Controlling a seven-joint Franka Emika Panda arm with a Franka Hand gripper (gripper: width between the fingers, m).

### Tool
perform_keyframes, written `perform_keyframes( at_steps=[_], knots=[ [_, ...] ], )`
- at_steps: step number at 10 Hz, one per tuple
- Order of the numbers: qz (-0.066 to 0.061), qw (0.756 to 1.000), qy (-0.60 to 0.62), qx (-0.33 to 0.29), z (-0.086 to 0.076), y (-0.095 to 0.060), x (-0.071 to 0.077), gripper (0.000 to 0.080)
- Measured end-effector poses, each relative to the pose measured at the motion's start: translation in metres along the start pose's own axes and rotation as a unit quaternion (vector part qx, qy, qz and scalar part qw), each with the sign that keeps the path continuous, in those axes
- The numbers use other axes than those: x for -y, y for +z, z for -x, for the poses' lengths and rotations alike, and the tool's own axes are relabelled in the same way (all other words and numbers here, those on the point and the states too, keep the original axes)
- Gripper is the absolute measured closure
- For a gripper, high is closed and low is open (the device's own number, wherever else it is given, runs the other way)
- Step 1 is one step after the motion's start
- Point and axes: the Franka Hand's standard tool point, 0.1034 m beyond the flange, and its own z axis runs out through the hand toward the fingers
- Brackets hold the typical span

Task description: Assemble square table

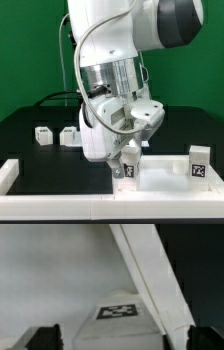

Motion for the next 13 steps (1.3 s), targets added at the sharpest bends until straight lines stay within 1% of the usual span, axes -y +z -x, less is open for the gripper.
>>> perform_keyframes(
  at_steps=[1, 2, 3, 4, 5, 6, 9, 10, 11, 12, 13],
  knots=[
    [0.000, 1.000, -0.001, 0.000, 0.001, 0.000, 0.000, 0.0156],
    [0.000, 1.000, -0.008, 0.005, 0.009, -0.009, -0.003, 0.0156],
    [0.002, 1.000, -0.015, 0.011, 0.020, -0.020, -0.011, 0.0151],
    [0.009, 1.000, -0.022, 0.013, 0.029, -0.025, -0.019, 0.0151],
    [0.015, 0.999, -0.028, 0.015, 0.035, -0.025, -0.024, 0.0150],
    [0.016, 0.999, -0.028, 0.014, 0.033, -0.023, -0.024, 0.0150],
    [0.017, 0.999, -0.029, 0.013, 0.034, -0.022, -0.025, 0.0150],
    [0.021, 0.999, -0.038, 0.013, 0.037, -0.021, -0.035, 0.0150],
    [0.011, 0.999, -0.045, 0.010, 0.039, -0.022, -0.052, 0.0150],
    [-0.024, 0.999, -0.041, 0.002, 0.036, -0.023, -0.069, 0.0150],
    [-0.058, 0.998, -0.037, -0.006, 0.036, -0.019, -0.085, 0.0150]
  ],
)
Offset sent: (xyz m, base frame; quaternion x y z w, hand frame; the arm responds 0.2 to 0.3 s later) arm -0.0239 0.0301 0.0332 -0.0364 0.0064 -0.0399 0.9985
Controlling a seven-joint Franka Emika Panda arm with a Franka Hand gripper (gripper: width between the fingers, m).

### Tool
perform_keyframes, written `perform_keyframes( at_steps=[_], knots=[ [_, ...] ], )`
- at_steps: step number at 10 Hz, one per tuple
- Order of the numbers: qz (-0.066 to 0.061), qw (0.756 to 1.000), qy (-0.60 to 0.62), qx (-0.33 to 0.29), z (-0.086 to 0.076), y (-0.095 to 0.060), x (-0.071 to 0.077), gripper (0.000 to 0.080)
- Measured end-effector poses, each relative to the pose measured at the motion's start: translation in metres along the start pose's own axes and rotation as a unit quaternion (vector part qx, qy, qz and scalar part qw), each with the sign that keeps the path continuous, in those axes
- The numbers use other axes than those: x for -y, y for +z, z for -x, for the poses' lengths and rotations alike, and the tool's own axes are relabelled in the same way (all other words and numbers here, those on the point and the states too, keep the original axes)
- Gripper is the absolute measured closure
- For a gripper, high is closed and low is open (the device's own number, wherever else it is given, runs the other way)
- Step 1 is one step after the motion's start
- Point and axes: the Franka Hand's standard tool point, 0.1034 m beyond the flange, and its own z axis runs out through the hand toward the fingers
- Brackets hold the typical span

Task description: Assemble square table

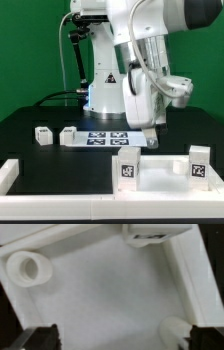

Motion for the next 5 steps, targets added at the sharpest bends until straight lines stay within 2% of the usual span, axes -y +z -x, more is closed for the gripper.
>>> perform_keyframes(
  at_steps=[1, 2, 5],
  knots=[
    [-0.018, 1.000, -0.013, -0.009, 0.0032, 0.0069, -0.0140, 0.0150],
    [-0.020, 1.000, -0.021, -0.013, 0.0078, 0.0124, -0.0207, 0.0150],
    [-0.017, 0.999, -0.031, -0.012, 0.0082, 0.0132, -0.0210, 0.0150]
  ],
)
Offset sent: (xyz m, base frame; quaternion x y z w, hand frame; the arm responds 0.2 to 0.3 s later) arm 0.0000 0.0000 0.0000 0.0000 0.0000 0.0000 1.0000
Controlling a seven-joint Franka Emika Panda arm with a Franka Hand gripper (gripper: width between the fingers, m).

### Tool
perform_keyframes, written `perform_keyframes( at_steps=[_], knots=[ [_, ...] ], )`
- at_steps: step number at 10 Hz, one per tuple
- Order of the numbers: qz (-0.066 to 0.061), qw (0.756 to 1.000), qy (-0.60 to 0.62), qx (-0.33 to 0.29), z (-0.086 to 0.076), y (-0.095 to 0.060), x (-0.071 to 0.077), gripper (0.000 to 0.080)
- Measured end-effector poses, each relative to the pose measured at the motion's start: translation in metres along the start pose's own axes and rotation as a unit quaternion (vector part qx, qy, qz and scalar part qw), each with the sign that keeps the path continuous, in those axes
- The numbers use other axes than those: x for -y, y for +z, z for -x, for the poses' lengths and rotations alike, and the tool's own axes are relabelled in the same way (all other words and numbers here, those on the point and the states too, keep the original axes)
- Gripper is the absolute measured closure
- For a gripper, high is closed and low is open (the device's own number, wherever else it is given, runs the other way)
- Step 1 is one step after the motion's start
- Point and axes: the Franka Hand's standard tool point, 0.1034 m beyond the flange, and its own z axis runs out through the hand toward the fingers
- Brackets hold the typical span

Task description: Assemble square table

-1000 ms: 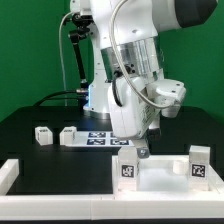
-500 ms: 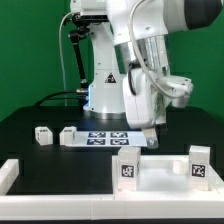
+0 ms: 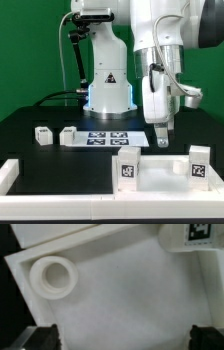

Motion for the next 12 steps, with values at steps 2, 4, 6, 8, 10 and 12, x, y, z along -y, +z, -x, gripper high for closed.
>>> perform_keyframes(
  at_steps=[2, 4, 6, 8, 10, 12],
  knots=[
    [0.001, 0.995, -0.103, -0.001, -0.010, 0.005, 0.007, 0.0150],
    [-0.006, 0.980, -0.200, -0.004, -0.028, 0.007, 0.015, 0.0150],
    [-0.004, 0.980, -0.198, -0.003, -0.028, 0.008, 0.014, 0.0150],
    [-0.004, 0.979, -0.204, -0.003, -0.030, 0.008, 0.014, 0.0150],
    [0.004, 0.982, -0.190, 0.010, -0.051, 0.015, 0.004, 0.0150],
    [0.021, 0.981, -0.194, 0.003, -0.050, 0.033, -0.017, 0.0150]
  ],
)
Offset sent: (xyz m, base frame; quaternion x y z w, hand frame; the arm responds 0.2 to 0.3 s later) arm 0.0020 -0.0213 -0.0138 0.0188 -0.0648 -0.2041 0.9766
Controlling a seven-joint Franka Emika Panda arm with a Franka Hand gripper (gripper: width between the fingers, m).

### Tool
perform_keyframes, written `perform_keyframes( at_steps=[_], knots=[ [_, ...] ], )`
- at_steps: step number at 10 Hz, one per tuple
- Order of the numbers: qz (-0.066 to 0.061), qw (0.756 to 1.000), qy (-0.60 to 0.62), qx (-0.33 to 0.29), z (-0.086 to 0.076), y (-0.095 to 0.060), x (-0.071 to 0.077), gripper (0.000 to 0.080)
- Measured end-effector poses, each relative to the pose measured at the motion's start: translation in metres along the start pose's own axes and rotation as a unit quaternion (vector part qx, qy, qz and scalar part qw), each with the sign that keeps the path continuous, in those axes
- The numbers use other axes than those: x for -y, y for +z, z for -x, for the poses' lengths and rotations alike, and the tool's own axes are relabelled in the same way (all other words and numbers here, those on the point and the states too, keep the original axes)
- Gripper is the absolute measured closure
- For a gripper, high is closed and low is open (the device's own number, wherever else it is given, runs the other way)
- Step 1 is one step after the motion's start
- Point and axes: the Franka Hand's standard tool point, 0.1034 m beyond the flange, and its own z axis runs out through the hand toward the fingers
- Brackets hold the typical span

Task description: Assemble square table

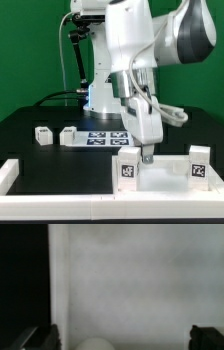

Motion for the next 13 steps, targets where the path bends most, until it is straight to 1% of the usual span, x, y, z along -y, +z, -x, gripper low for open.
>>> perform_keyframes(
  at_steps=[1, 11, 12, 13],
  knots=[
    [-0.003, 1.000, 0.001, -0.002, -0.0001, -0.0006, 0.0011, 0.0150],
    [-0.003, 1.000, 0.001, -0.002, -0.0001, -0.0006, 0.0011, 0.0150],
    [0.010, 1.000, 0.001, 0.012, 0.0070, -0.0011, 0.0001, 0.0150],
    [0.036, 0.999, 0.009, 0.037, 0.0077, -0.0011, -0.0063, 0.0150]
  ],
)
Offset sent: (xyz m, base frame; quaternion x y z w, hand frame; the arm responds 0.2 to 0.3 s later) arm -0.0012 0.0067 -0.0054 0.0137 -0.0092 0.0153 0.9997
